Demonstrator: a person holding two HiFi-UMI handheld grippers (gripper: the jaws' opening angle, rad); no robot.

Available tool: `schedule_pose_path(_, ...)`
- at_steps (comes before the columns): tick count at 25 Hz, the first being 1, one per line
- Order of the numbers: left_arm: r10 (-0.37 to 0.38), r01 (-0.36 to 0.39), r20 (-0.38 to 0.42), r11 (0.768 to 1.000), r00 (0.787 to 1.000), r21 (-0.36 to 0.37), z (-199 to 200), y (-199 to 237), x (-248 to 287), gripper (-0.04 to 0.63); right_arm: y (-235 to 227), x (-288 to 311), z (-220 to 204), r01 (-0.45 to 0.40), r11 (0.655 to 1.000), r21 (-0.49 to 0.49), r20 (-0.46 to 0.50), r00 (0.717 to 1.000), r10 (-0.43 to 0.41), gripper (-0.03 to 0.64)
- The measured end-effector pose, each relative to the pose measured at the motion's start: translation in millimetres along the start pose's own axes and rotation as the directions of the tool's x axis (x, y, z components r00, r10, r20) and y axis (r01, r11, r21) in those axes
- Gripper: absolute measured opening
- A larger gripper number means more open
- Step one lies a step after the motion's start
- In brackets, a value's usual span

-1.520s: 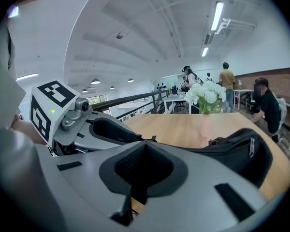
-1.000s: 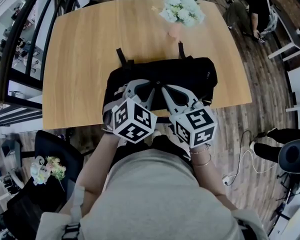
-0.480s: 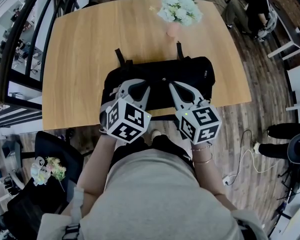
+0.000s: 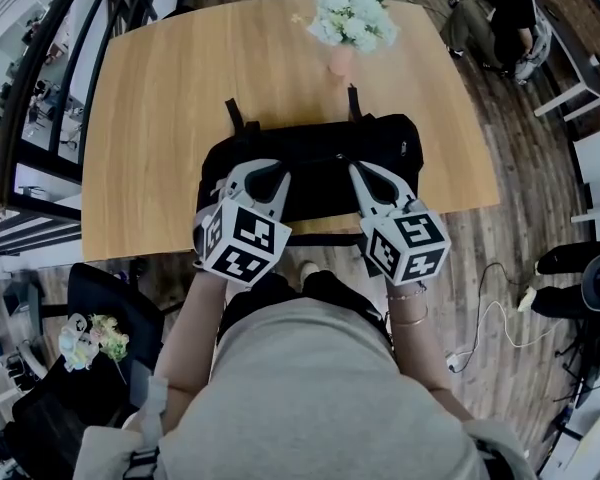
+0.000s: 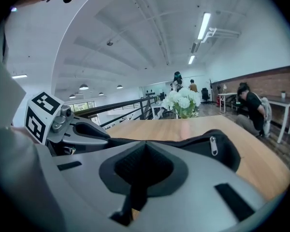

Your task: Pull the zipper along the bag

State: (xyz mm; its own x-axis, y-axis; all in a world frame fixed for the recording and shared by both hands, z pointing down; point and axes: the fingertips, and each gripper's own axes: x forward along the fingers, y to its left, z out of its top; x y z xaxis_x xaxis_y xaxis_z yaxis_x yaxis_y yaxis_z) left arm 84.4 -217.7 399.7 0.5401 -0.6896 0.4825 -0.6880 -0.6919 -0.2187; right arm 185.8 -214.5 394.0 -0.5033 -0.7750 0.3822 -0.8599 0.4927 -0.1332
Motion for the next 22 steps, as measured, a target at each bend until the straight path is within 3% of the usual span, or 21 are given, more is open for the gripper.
schedule_pose_path(11, 0.043, -0.043, -0.011, 0.998, 0.999, -0.036, 0.9, 4.1, 0.4, 0.057, -35.1, -10.7, 2.5, 0.037, 0.999, 0.004, 0.004, 0.999, -0.037, 0.012)
schedule_pose_path(22, 0.104, -0.105, -0.021, 0.991, 0.994, -0.082, 3.3, 6.4, -1.5, 0.057, -51.4, -17.3, 2.5, 0.014, 1.0, 0.002, 0.014, 1.0, -0.014, 0.012)
